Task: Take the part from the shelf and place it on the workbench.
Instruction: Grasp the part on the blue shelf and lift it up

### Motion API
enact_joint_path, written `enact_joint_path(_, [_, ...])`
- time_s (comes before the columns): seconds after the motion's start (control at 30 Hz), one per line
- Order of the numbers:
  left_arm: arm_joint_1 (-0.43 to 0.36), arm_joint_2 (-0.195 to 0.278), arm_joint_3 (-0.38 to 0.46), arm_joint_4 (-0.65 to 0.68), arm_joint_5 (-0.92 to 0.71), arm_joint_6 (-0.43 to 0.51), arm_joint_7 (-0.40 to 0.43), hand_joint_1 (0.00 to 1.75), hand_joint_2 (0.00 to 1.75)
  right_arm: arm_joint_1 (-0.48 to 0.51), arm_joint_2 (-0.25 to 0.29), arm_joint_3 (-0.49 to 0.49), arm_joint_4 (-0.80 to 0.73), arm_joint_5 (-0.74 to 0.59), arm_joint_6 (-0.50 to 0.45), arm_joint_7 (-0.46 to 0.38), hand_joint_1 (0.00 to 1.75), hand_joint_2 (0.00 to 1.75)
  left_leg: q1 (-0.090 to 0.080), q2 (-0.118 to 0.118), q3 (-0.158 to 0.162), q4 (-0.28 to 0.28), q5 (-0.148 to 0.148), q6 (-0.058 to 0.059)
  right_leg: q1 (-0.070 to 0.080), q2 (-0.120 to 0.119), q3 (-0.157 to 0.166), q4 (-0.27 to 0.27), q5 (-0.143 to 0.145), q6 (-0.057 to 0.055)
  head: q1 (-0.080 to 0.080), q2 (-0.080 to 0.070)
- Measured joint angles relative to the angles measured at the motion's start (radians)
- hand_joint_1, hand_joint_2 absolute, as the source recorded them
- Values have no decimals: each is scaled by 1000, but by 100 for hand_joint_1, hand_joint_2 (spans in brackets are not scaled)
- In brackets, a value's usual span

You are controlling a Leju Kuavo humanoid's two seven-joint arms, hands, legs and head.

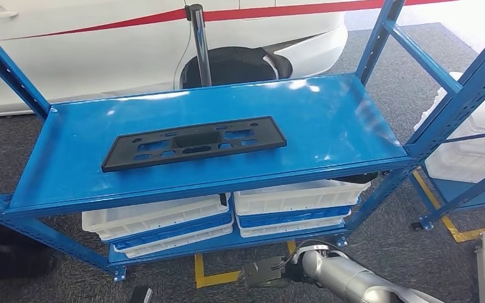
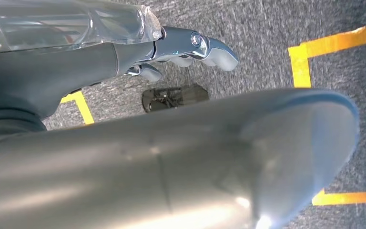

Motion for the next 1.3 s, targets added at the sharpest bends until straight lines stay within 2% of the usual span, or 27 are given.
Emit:
enact_joint_path(0.2, [0, 12, 3, 0, 41, 9, -37, 0, 0, -14, 0, 74, -93, -106, 54, -124, 0, 0, 0, 0, 0, 0, 0, 0, 0, 0, 0, 0, 0, 0, 0, 0])
enact_joint_path(0.37, [0, 26, 7, 0, 63, 10, -61, 0, 0, -21, -3, 102, -179, -155, 71, -185, 0, 0, 1, 0, 0, 0, 0, 0, 1, 0, 0, 0, 0, 0, 0, 0])
enact_joint_path(0.47, [-3, 34, 12, 0, 83, 12, -90, 0, 0, -10, -5, 85, -267, -186, 101, -222, 0, 0, 1, 0, 0, 0, 0, 0, 1, 1, 0, 0, 0, 0, 0, 0])
enact_joint_path(0.6, [-5, 46, 17, 0, 99, 14, -106, 0, 0, 16, -6, 36, -382, -199, 153, -228, 0, 0, 1, 0, 1, 0, 0, -1, 1, 0, 0, 0, 0, 0, 0, 0])
enact_joint_path(0.73, [6, 67, 35, 1, 135, 28, -105, 0, 0, 95, 13, -94, -530, -214, 289, -232, 0, 0, 2, 0, 1, 0, 0, -1, 2, 1, 1, 0, 0, 0, 0, 0])
enact_joint_path(0.87, [32, 95, 55, 5, 156, 30, -98, 0, 0, 180, 74, -321, -664, -246, 431, -234, 0, 0, 2, 0, 0, 0, 0, -1, 2, 0, 0, 0, -1, -1, 0, 0])
enact_joint_path(0.93, [43, 107, 61, 6, 159, 27, -106, 0, 0, 204, 105, -438, -703, -245, 464, -234, 0, 0, 3, 0, 0, 0, 0, -1, 3, -1, 0, 0, -1, -2, 0, 0])
enact_joint_path(1.03, [49, 119, 70, 7, 172, 22, -125, 0, 0, 227, 141, -580, -737, -225, 401, -233, 0, 0, 3, -1, 1, 0, 1, -2, 3, -1, 1, 0, -1, -2, 0, 0])
enact_joint_path(1.17, [53, 122, 85, 7, 191, 21, -151, 0, 0, 240, 174, -723, -748, -211, 157, -230, 0, 0, 2, -1, 1, 0, 1, -2, 3, -1, 1, 0, 0, -3, 0, 0])
enact_joint_path(1.3, [60, 121, 99, 7, 212, 29, -172, 0, 0, 240, 196, -840, -747, -221, 13, -229, 0, 0, 2, 0, 0, 0, 1, -2, 2, -1, 1, 0, 0, -2, 0, 0])
